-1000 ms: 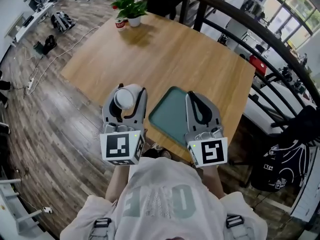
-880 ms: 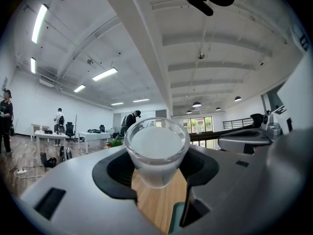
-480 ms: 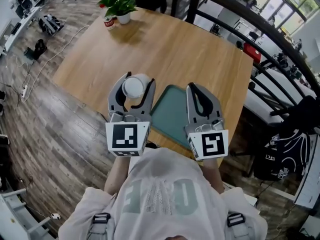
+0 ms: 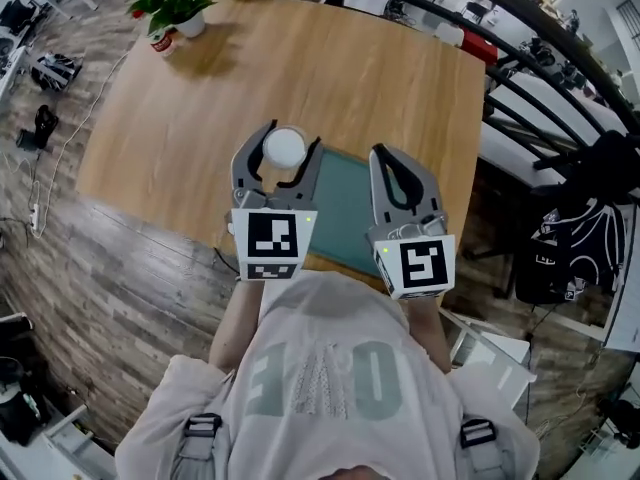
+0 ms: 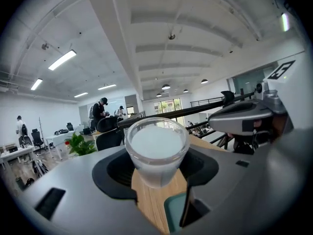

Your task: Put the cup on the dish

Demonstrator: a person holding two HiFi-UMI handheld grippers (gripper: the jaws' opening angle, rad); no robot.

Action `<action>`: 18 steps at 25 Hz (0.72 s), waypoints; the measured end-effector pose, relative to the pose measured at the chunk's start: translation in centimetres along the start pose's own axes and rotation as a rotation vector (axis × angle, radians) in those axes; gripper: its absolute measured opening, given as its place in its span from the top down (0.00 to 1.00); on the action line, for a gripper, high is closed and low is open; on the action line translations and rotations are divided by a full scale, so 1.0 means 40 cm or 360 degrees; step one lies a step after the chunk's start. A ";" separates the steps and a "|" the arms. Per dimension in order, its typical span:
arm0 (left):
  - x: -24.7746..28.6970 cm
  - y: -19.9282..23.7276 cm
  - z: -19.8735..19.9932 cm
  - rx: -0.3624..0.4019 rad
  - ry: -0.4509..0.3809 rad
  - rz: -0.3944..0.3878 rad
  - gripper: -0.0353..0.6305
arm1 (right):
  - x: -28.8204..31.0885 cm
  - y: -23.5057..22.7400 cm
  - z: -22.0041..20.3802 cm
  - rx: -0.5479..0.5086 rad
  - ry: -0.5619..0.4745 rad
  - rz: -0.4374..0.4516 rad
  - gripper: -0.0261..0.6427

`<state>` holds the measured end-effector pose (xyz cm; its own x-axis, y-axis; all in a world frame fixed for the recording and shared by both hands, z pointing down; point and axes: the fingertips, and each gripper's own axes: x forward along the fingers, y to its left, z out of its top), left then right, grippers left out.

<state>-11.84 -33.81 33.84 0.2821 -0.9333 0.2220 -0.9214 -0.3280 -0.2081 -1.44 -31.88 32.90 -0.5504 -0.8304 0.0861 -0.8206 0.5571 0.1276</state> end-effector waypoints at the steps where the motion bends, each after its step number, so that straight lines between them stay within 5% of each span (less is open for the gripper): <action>1: 0.019 -0.013 -0.016 0.0008 0.0029 -0.0030 0.56 | -0.004 -0.013 -0.012 0.0011 0.0023 -0.0024 0.93; 8: 0.138 -0.091 -0.153 0.0038 0.0286 -0.0198 0.56 | -0.020 -0.088 -0.083 0.0095 0.0142 -0.0164 0.93; 18: 0.221 -0.176 -0.360 -0.0017 0.0557 -0.0340 0.56 | -0.008 -0.115 -0.153 0.0152 0.0286 -0.0181 0.93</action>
<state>-6.72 -37.65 50.98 0.3611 -0.7378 0.5703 -0.8553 -0.5057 -0.1126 3.45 -34.16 38.33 -0.4244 -0.8696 0.2524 -0.8912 0.4504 0.0532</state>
